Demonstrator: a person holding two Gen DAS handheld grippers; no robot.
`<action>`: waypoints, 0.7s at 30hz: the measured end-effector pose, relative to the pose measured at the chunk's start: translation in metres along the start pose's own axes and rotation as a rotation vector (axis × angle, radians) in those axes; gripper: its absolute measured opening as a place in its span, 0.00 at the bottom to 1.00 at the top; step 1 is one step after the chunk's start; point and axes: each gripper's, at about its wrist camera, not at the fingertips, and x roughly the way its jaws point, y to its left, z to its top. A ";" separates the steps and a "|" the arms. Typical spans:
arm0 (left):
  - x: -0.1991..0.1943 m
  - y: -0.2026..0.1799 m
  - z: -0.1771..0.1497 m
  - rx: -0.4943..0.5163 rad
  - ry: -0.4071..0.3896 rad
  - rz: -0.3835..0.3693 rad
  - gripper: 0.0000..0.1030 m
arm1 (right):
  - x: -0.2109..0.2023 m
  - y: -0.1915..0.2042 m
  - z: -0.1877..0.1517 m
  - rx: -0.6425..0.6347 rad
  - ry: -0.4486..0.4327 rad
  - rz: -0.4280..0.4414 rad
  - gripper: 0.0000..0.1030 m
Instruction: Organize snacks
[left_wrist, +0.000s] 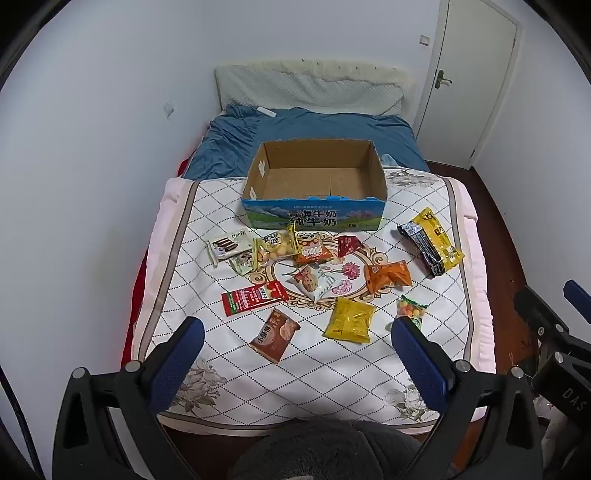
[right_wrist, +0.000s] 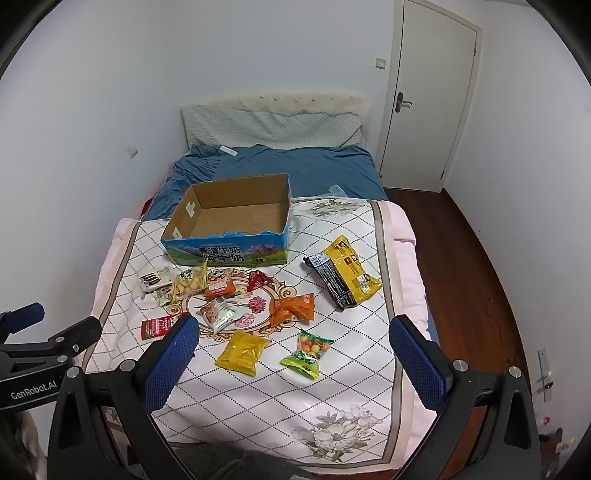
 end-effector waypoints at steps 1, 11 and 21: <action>0.000 0.000 0.000 -0.001 0.000 -0.001 1.00 | 0.000 0.000 0.000 0.002 0.002 0.001 1.00; 0.001 0.000 0.000 -0.006 0.012 -0.008 1.00 | 0.000 0.000 0.000 0.002 0.008 0.002 1.00; 0.000 -0.001 -0.010 0.000 0.007 -0.018 1.00 | -0.001 0.000 0.002 0.000 0.009 0.002 1.00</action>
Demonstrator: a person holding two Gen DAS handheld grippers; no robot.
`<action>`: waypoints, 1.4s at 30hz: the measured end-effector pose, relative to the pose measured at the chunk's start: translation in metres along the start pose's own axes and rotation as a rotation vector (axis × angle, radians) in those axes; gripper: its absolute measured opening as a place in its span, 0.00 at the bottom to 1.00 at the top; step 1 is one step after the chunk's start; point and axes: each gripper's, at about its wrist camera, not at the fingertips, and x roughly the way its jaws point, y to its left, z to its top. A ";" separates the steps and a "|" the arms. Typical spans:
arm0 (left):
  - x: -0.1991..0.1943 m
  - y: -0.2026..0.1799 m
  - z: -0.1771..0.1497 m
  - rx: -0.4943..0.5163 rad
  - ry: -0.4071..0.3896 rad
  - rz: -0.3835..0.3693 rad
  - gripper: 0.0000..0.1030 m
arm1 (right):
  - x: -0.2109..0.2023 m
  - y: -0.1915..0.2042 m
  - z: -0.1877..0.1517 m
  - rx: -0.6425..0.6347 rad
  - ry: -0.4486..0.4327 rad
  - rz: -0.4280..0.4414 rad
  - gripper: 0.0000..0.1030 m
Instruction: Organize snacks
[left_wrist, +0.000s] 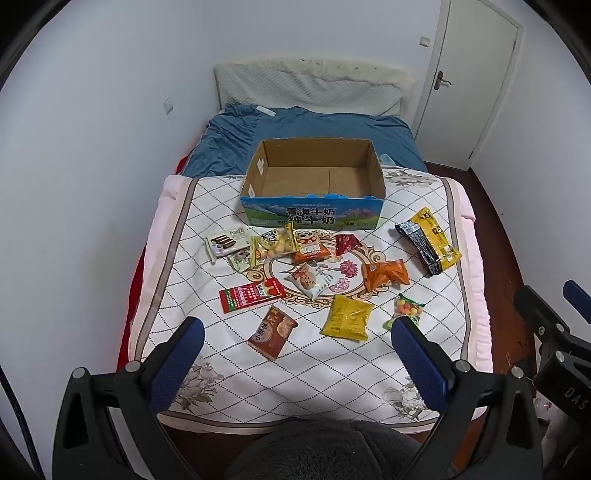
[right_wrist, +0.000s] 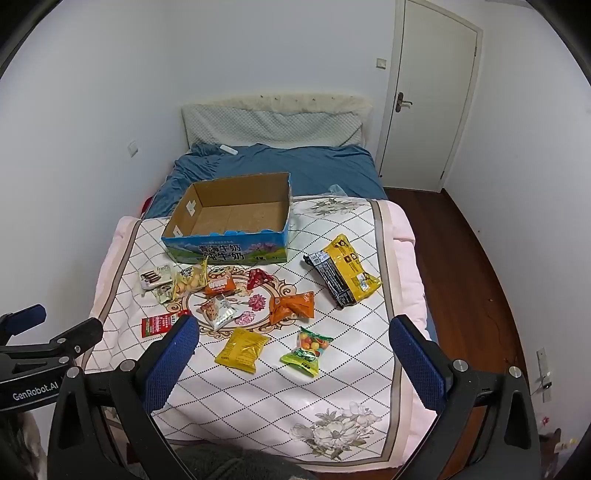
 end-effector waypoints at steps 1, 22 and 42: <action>-0.001 -0.002 0.000 0.000 0.000 0.000 1.00 | 0.000 0.000 0.000 0.000 -0.001 0.000 1.00; -0.003 -0.009 0.004 -0.005 0.003 -0.005 1.00 | -0.001 -0.001 -0.001 0.001 -0.001 0.000 1.00; -0.009 -0.012 0.001 0.001 -0.005 -0.014 1.00 | -0.008 0.005 -0.002 0.002 0.000 0.003 1.00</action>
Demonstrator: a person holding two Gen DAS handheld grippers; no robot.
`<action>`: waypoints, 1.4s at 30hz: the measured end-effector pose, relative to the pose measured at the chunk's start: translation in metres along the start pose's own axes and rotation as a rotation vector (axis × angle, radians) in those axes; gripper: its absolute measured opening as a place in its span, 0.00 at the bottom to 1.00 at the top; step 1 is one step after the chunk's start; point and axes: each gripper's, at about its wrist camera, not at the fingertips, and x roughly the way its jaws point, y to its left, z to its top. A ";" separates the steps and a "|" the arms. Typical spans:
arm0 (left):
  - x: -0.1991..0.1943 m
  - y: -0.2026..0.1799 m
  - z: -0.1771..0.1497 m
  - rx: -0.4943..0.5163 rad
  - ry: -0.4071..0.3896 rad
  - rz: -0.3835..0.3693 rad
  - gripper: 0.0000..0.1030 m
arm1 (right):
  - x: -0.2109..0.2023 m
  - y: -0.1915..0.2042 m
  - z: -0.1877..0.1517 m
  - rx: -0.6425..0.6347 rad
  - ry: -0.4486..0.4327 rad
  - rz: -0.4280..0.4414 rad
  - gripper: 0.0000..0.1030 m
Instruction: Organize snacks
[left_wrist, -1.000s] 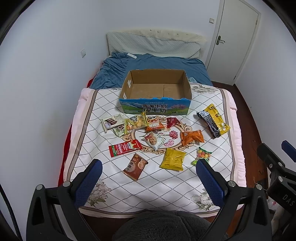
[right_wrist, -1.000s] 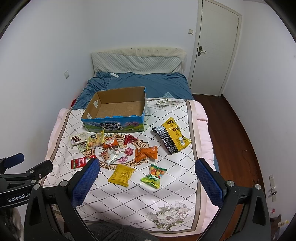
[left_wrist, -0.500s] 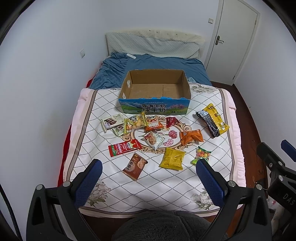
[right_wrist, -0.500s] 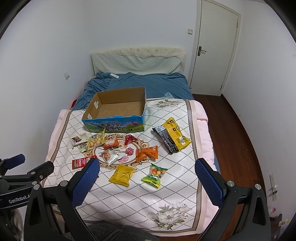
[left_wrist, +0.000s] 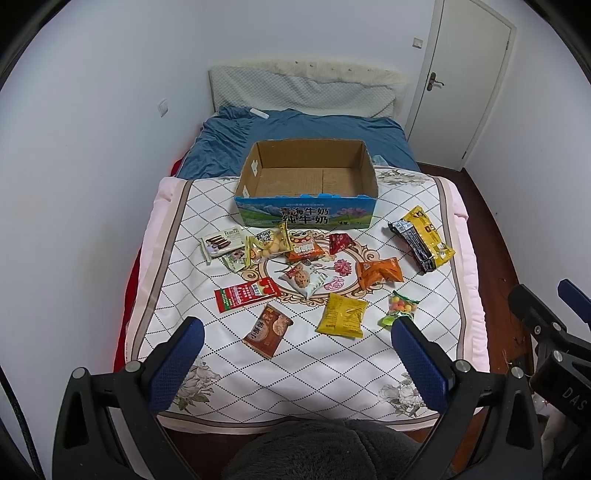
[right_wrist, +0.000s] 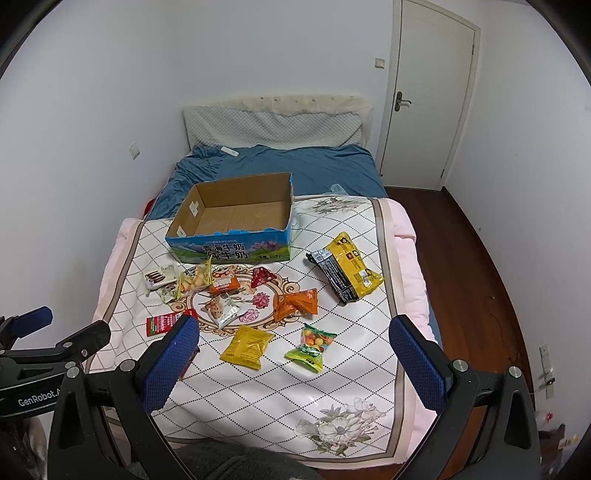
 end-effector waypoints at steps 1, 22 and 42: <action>0.000 0.002 0.000 0.000 0.000 0.000 1.00 | 0.000 0.000 0.000 0.001 0.000 0.000 1.00; -0.007 0.004 0.002 0.002 -0.013 -0.004 1.00 | -0.002 -0.002 -0.001 0.002 -0.005 0.005 1.00; 0.072 -0.007 0.039 -0.011 -0.021 0.001 1.00 | 0.074 -0.036 0.021 0.000 0.103 -0.029 1.00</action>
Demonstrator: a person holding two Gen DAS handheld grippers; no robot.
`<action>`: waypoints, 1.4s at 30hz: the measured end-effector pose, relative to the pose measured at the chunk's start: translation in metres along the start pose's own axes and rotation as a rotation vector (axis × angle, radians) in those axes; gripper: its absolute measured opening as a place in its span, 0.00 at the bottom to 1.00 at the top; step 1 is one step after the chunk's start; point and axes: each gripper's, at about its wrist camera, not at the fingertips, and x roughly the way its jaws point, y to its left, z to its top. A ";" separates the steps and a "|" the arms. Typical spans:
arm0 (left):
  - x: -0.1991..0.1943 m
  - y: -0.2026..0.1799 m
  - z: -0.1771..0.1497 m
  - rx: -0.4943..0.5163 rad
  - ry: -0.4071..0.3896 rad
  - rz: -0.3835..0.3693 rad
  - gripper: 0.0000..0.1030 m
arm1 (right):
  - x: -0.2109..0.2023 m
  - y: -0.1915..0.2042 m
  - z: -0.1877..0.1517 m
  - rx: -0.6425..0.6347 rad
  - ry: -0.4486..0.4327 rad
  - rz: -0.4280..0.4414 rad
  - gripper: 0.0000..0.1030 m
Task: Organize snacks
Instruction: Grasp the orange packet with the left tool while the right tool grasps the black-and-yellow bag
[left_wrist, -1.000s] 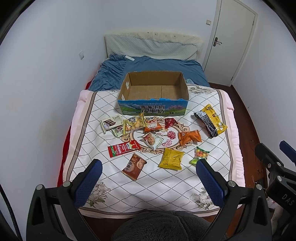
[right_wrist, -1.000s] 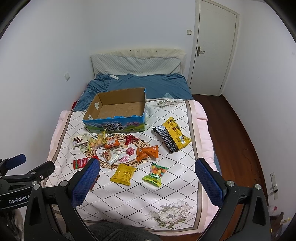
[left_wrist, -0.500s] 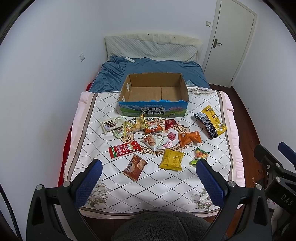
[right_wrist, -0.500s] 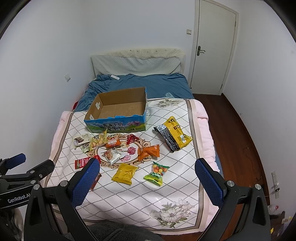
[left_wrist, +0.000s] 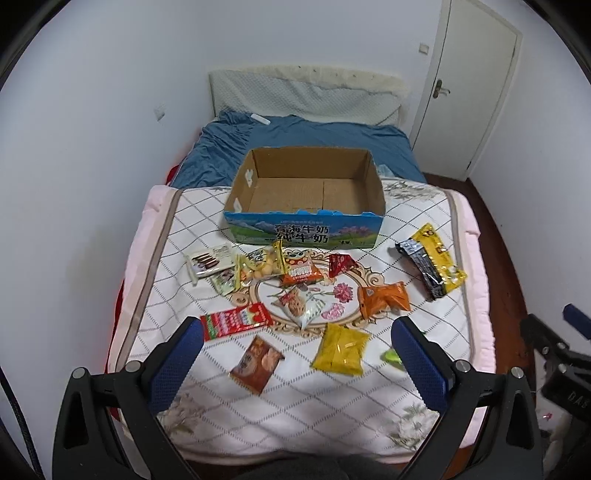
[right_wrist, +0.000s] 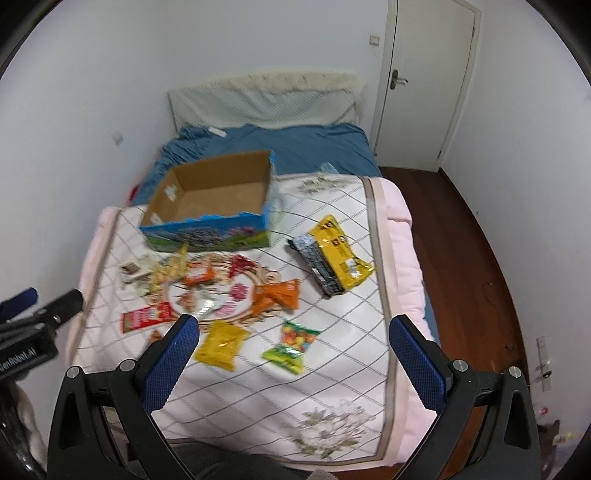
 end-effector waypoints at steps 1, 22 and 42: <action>0.013 -0.004 0.004 0.012 0.011 0.006 1.00 | 0.013 -0.004 0.005 -0.008 0.018 -0.010 1.00; 0.263 -0.103 0.029 0.236 0.319 -0.044 1.00 | 0.370 -0.042 0.081 -0.246 0.497 0.006 1.00; 0.317 -0.190 -0.007 0.963 0.402 -0.285 1.00 | 0.431 -0.101 0.033 -0.160 0.648 0.006 0.90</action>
